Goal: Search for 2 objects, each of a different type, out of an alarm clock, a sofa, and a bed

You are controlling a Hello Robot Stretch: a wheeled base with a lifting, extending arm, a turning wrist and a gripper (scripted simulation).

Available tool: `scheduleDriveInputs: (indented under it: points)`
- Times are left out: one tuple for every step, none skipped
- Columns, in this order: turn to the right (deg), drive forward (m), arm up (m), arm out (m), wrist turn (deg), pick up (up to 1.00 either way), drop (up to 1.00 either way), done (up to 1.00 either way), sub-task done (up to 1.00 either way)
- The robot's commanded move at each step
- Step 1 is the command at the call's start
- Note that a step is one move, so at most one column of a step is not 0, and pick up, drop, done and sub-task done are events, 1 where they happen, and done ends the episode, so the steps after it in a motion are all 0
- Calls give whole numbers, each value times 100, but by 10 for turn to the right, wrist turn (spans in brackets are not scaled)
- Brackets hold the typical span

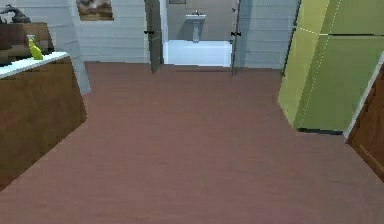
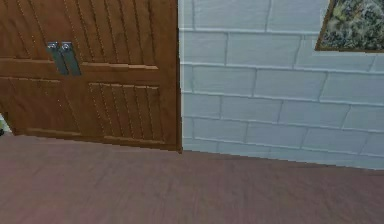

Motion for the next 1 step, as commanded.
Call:
scheduleDriveInputs:
  points:
    - [0,100,0,0,0,0,0,0,0]
